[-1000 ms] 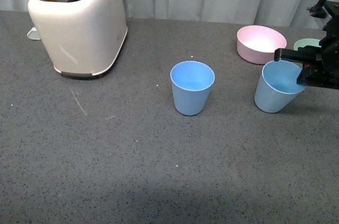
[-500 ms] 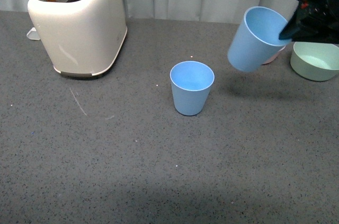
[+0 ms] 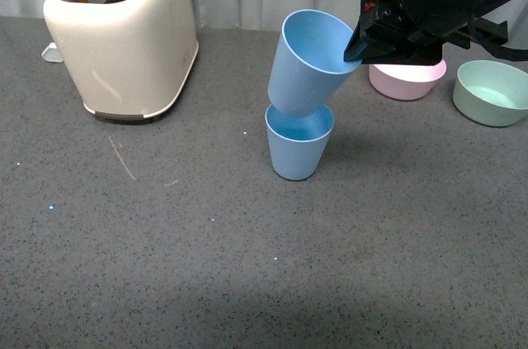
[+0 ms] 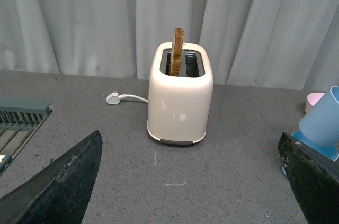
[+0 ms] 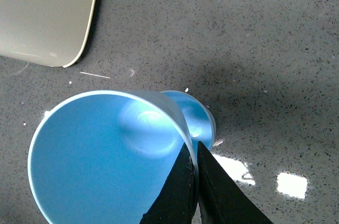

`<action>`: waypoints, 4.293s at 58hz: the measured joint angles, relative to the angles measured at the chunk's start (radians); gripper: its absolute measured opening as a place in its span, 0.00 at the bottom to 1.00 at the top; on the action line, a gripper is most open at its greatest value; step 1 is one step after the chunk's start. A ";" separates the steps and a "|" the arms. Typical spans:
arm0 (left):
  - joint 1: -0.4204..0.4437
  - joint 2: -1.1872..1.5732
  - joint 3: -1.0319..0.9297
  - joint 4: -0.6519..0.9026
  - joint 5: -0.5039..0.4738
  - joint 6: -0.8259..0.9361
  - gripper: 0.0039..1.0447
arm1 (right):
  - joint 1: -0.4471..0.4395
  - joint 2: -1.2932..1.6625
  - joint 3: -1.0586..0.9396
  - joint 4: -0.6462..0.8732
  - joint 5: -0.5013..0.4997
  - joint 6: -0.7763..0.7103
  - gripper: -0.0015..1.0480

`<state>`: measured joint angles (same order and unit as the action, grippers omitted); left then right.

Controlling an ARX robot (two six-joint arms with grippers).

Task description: Stack blue cups with both arms

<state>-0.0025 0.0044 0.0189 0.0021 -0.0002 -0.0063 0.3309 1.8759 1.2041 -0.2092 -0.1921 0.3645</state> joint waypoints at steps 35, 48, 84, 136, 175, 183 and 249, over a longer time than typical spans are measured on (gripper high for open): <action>0.000 0.000 0.000 0.000 0.000 0.000 0.94 | 0.002 -0.026 -0.013 0.056 0.076 -0.100 0.82; 0.000 0.000 0.000 0.000 -0.002 0.001 0.94 | -0.028 -0.097 -0.469 1.038 0.470 -0.315 0.56; 0.000 -0.001 0.000 0.000 0.000 0.001 0.94 | -0.213 -0.561 -1.023 1.324 0.313 -0.364 0.01; 0.000 -0.001 0.000 0.000 0.000 0.001 0.94 | -0.328 -1.268 -1.198 0.804 0.194 -0.364 0.01; 0.000 -0.001 0.000 0.000 0.000 0.001 0.94 | -0.328 -1.606 -1.201 0.483 0.194 -0.364 0.01; 0.000 -0.001 0.000 0.000 0.000 0.001 0.94 | -0.328 -1.644 -1.201 0.445 0.193 -0.364 0.01; 0.000 -0.001 0.000 -0.001 0.000 0.001 0.94 | -0.328 -1.872 -1.201 0.211 0.191 -0.364 0.93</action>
<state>-0.0029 0.0032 0.0189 0.0013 -0.0006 -0.0051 0.0025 0.0040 0.0032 0.0013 -0.0013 0.0006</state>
